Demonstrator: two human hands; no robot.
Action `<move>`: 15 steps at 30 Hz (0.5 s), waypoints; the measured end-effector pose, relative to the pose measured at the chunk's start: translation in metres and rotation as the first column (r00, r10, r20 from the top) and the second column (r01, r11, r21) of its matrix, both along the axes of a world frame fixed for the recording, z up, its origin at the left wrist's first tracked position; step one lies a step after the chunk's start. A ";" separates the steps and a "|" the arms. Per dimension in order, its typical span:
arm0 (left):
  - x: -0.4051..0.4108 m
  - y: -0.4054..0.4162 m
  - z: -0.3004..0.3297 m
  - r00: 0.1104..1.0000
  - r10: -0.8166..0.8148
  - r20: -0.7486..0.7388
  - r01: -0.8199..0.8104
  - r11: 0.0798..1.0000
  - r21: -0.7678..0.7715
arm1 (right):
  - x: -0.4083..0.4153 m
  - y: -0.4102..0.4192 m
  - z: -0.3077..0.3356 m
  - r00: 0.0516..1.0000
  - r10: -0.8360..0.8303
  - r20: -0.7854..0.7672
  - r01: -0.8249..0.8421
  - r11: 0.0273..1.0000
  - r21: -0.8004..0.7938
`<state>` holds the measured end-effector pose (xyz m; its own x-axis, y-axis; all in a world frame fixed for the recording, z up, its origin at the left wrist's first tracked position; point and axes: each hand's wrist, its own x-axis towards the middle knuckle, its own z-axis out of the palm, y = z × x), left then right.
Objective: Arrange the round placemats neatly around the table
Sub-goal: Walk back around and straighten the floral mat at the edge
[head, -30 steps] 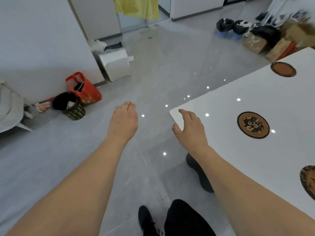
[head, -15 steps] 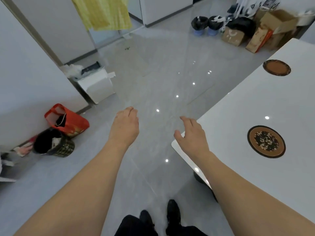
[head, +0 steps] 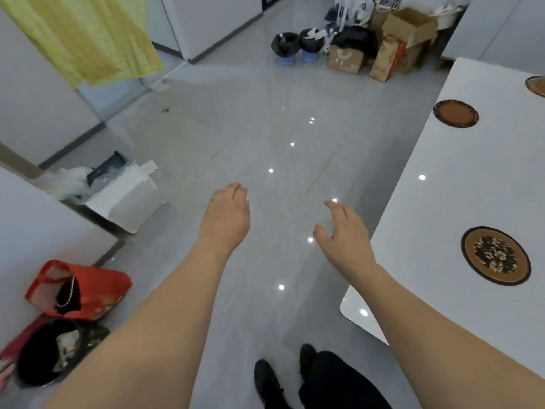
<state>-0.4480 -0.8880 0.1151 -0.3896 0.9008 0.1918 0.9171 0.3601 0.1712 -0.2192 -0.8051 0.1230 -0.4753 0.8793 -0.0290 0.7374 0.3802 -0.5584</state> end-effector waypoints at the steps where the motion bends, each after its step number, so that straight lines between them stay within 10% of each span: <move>1: -0.004 0.017 -0.001 0.999 -0.042 0.002 0.042 0.999 0.006 | -0.002 0.008 -0.001 0.999 -0.037 0.008 0.037 0.999 0.006; 15: -0.064 0.197 0.000 0.929 -0.369 -0.026 0.369 0.930 -0.001 | -0.053 0.129 -0.012 0.932 -0.362 0.000 0.362 0.930 -0.059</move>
